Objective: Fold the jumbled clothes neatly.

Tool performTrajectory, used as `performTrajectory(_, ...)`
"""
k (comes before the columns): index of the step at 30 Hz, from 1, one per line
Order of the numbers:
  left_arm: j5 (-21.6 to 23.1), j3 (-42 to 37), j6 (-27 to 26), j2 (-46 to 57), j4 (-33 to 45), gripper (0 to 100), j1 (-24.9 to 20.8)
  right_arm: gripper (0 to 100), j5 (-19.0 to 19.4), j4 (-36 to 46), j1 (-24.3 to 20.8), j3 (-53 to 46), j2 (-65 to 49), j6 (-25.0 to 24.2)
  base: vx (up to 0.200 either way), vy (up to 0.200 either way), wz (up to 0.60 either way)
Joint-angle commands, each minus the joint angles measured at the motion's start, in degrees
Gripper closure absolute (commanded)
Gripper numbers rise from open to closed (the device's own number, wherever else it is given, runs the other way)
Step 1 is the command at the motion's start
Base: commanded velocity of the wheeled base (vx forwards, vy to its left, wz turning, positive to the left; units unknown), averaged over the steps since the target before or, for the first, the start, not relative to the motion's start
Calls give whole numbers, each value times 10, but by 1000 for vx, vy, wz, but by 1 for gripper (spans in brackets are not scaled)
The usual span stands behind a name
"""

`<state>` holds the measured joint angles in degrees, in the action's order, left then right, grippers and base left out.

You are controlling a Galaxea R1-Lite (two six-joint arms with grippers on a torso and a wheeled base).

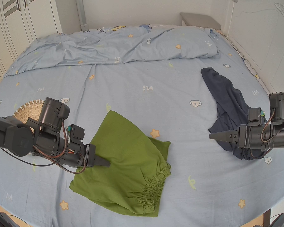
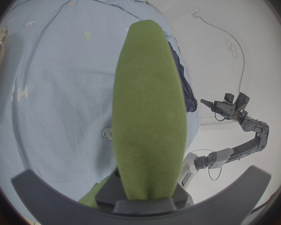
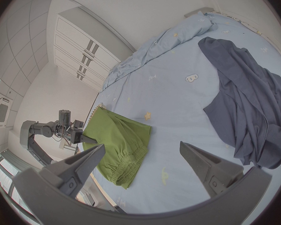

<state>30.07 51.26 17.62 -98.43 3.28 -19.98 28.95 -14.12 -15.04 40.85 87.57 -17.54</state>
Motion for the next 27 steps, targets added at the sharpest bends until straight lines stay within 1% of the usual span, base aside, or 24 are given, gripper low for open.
performTrajectory(1,0,10,-3,3,-1,100,6,0,0,1,7,4,6,1,0,0,0)
performTrajectory(10,-5,28,-9,3,-1,100,12,0,1,1,9,8,1,0,0,0,0)
performTrajectory(12,-3,47,-10,3,9,100,12,0,1,1,9,8,2,0,0,0,0)
performTrajectory(17,-4,48,-23,17,59,100,1,0,1,1,9,7,6,0,0,0,0)
performTrajectory(20,-4,51,-31,17,67,100,1,0,0,1,8,6,8,0,0,0,0)
performTrajectory(26,-5,53,-33,14,63,100,3,0,0,1,9,5,7,1,-200,0,0)
performTrajectory(27,-5,53,-33,15,63,100,3,0,0,1,9,6,7,1,0,0,0)
